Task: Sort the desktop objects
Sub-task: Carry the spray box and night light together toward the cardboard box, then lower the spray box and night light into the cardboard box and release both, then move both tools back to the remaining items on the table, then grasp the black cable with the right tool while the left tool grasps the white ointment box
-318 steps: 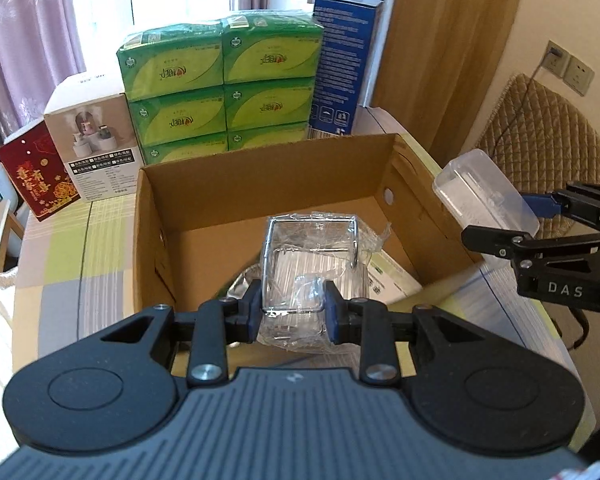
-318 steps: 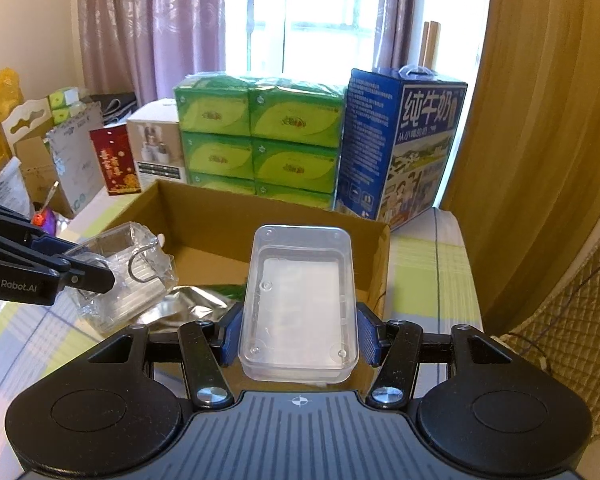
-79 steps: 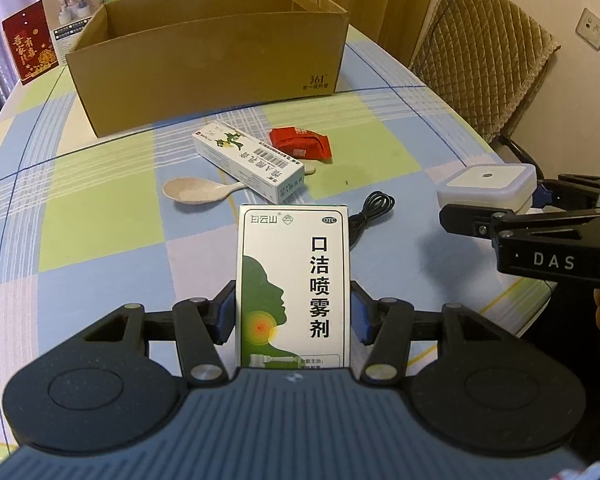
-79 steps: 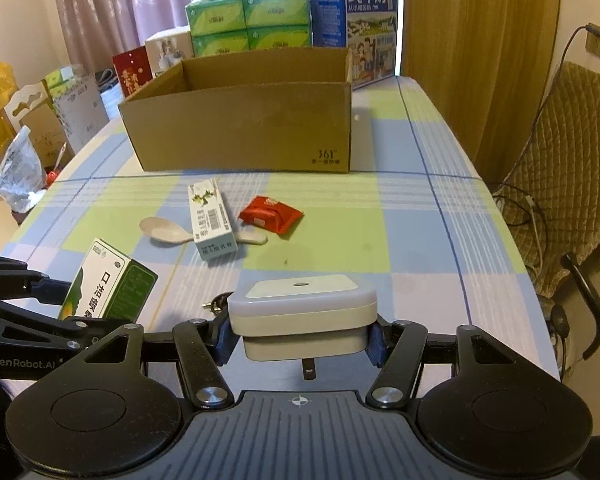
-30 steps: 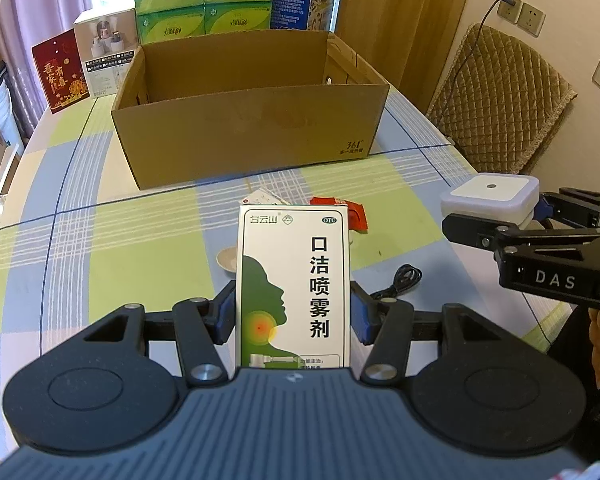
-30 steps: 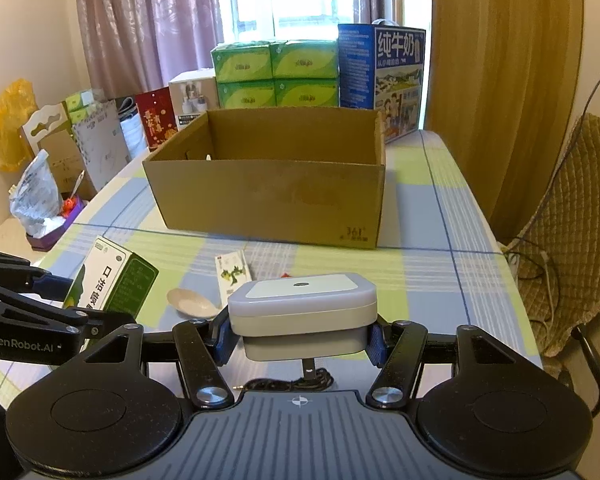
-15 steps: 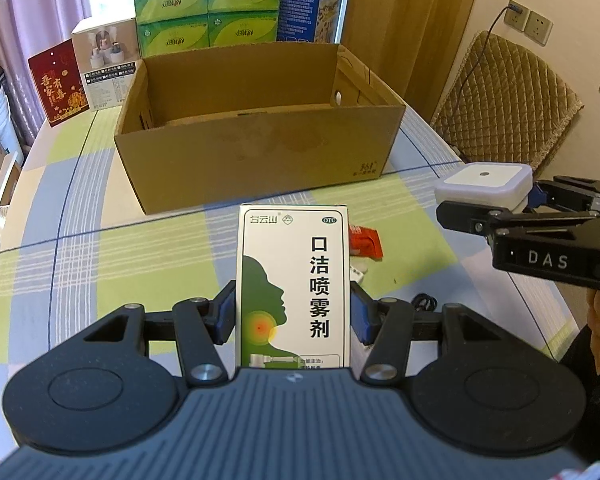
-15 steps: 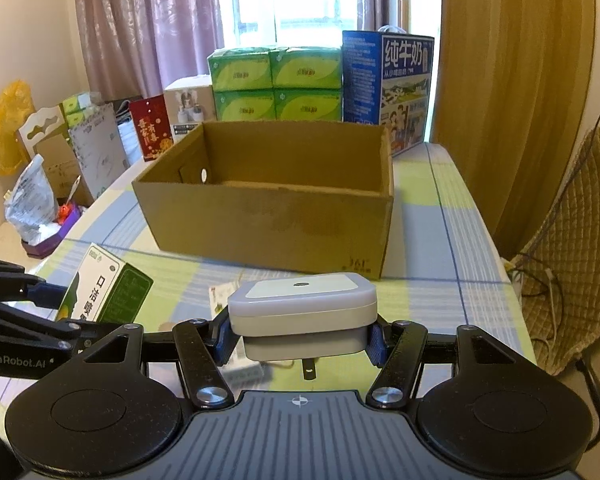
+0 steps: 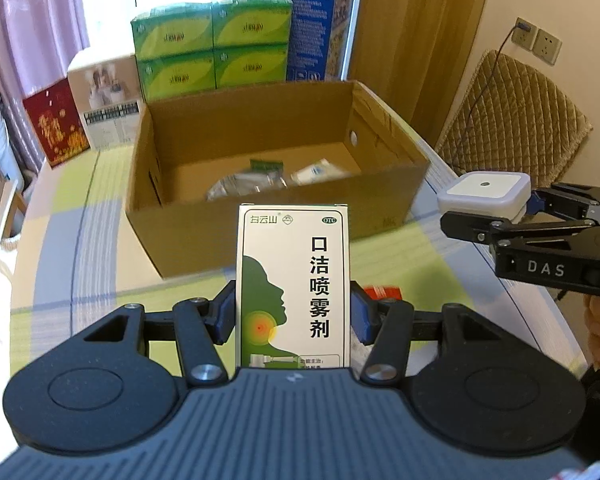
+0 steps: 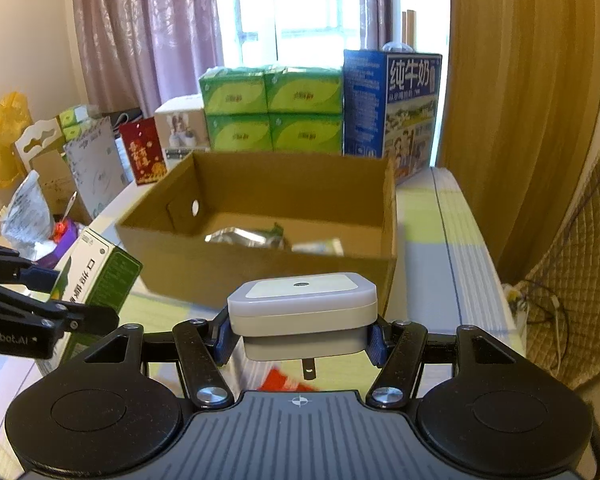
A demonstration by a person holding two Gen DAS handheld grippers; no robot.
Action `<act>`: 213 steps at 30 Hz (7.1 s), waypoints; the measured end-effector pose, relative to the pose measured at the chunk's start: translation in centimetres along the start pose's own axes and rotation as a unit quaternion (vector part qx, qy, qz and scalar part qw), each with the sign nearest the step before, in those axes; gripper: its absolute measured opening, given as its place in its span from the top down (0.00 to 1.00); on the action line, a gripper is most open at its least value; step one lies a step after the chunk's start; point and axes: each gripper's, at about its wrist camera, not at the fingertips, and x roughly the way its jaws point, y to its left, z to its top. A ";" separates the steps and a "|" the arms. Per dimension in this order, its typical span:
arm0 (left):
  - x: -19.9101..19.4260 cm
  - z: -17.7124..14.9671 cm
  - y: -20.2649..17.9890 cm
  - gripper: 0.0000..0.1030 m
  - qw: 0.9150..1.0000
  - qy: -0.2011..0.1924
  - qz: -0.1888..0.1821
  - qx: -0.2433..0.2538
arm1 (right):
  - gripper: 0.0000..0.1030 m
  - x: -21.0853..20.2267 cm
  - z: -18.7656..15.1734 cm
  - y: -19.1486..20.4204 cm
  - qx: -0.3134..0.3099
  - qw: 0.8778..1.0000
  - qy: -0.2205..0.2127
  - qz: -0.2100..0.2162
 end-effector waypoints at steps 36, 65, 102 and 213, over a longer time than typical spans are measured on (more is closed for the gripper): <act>12.0 12.1 6.7 0.51 0.999 0.022 -0.008 -0.034 | 0.44 14.3 8.6 -2.5 -0.011 0.999 0.045 0.001; 12.3 11.5 8.2 0.52 0.998 -0.015 -0.006 -0.058 | 0.44 15.9 8.5 -1.9 -0.004 0.999 0.033 0.020; -0.4 2.1 5.9 0.37 0.996 -0.038 -0.007 -0.080 | 0.22 2.6 4.7 1.5 -0.041 0.999 0.011 0.019; 10.2 -7.5 -5.5 0.02 0.983 0.087 -0.091 0.130 | 0.90 8.2 -11.0 -1.3 -0.320 0.909 0.225 0.142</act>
